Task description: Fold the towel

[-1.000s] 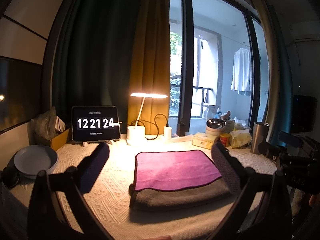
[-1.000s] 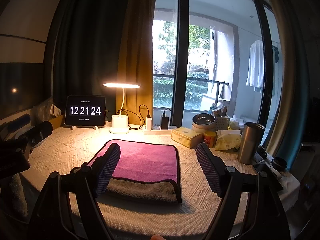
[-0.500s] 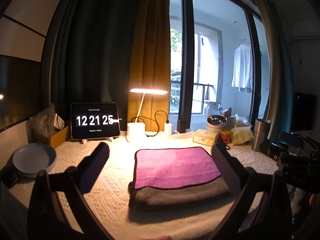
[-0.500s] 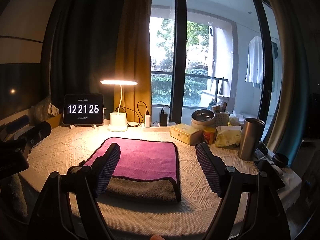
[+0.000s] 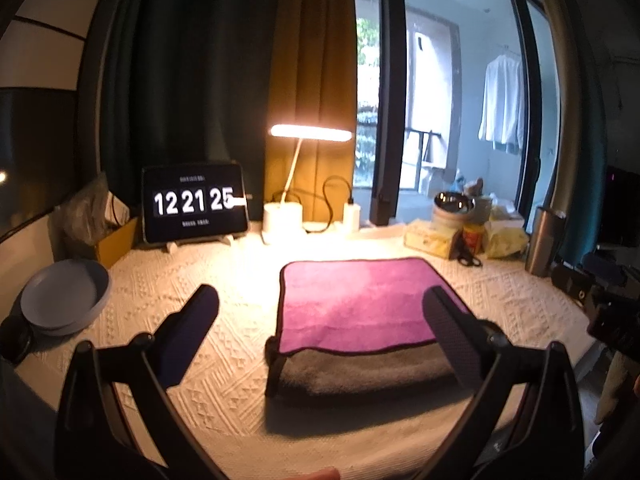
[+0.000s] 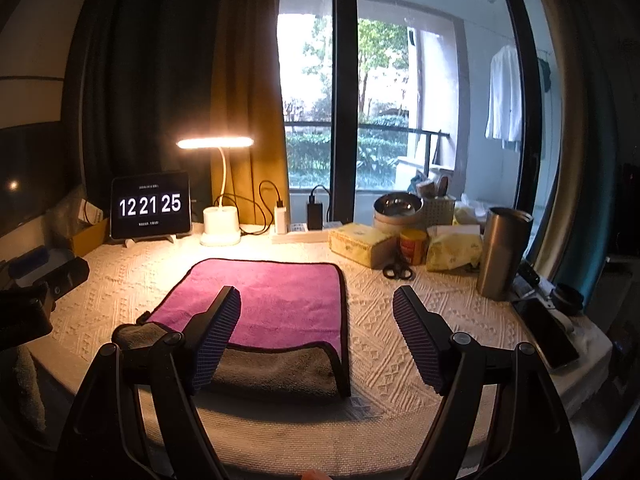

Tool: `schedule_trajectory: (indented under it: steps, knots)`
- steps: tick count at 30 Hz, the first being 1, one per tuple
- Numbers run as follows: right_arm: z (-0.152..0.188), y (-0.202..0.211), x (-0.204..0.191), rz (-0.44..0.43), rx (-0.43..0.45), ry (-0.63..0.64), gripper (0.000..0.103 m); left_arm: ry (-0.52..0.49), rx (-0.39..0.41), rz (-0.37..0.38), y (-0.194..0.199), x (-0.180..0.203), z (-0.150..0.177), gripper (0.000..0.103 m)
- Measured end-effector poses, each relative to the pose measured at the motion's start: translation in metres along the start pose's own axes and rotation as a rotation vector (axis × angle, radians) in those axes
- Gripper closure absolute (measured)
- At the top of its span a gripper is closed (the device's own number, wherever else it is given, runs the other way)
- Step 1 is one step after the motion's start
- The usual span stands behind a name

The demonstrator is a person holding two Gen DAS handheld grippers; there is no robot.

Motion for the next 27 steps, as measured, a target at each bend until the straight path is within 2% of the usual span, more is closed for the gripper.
schedule_trajectory:
  steps: [15,23,27]
  knots:
    - [0.041,-0.066,0.015,-0.063,-0.205,-0.074,0.022,0.040,-0.280,0.026,-0.074,-0.004,0.048,0.001]
    - [0.064,-0.097,0.018,-0.117,-0.314,-0.121,0.024,0.064,-0.389,0.014,-0.100,-0.013,0.075,0.002]
    - [0.071,-0.107,0.017,-0.134,-0.350,-0.133,0.025,0.070,-0.432,0.013,-0.107,-0.017,0.083,0.016]
Point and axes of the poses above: each gripper's, at about its wrist camera, not at the fingertips, and y roughly against the way its jaws point, x to its right, z to its underside, the point moved 4 cm from there along -y, roughly the way its jaws point, and after that the axes turned 10 degrees about x, right-handed, at the moved point
